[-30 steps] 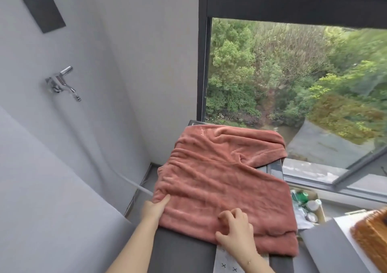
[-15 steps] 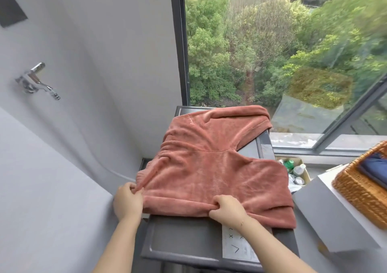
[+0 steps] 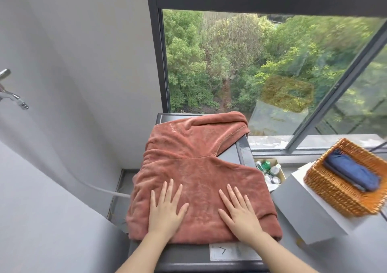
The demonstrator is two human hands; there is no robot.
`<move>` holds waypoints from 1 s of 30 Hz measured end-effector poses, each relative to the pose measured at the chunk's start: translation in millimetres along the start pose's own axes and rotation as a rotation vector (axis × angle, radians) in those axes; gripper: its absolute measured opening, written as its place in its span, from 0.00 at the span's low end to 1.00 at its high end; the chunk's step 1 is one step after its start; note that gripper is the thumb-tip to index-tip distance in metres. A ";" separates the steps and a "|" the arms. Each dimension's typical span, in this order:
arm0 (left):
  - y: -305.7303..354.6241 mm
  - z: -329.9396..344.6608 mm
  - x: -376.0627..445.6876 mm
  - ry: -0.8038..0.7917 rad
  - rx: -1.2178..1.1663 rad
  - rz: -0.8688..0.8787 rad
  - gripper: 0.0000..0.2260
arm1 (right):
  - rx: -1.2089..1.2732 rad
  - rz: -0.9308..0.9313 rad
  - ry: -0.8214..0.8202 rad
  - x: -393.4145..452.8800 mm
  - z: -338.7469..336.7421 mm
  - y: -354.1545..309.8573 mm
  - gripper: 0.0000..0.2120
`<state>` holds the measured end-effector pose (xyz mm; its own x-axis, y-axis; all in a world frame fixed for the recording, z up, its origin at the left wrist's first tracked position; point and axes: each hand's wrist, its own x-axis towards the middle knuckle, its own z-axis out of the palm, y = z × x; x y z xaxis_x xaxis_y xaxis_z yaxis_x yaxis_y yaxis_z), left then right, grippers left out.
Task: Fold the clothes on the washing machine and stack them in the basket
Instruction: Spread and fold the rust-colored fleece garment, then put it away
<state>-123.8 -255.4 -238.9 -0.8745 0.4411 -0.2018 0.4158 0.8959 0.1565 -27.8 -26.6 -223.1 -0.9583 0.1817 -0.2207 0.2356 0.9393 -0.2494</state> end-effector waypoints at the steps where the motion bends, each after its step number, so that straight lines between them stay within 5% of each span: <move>1: -1.1 0.8 0.4 0.026 0.010 -0.007 0.28 | -0.018 0.053 0.018 -6.5 10.0 -1.5 0.26; 4: 0.2 1.1 0.7 0.088 -0.016 -0.019 0.28 | 0.022 0.206 0.091 -21.4 24.4 -13.3 0.25; 8: 1.9 1.1 1.3 0.103 -0.060 -0.031 0.28 | -0.047 0.122 0.205 -24.4 30.5 -10.2 0.25; 10: 4.0 5.3 6.3 0.150 -0.062 -0.035 0.27 | -0.033 0.125 0.163 -9.9 19.1 -5.9 0.26; 14: 19.8 -11.8 25.5 0.221 -0.097 -0.133 0.18 | 0.061 0.202 0.100 47.3 -33.6 -6.6 0.07; 19: 21.5 -70.1 100.5 0.231 -0.311 -0.266 0.06 | 0.345 0.197 -0.010 121.9 -91.6 -3.0 0.06; 25: 3.7 -131.1 211.5 0.298 -0.514 -0.326 0.12 | 0.429 0.131 0.045 215.3 -128.0 8.6 0.08; 30: -6.9 -114.5 286.4 0.066 -0.563 -0.275 0.22 | 0.393 0.133 0.122 303.8 -140.4 17.8 0.19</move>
<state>-405.7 -141.3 -187.0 -0.9518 0.1784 -0.2493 -0.0056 0.8030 0.5960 -337.5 86.2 -162.1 -0.9219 0.3490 -0.1681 0.3795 0.7274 -0.5717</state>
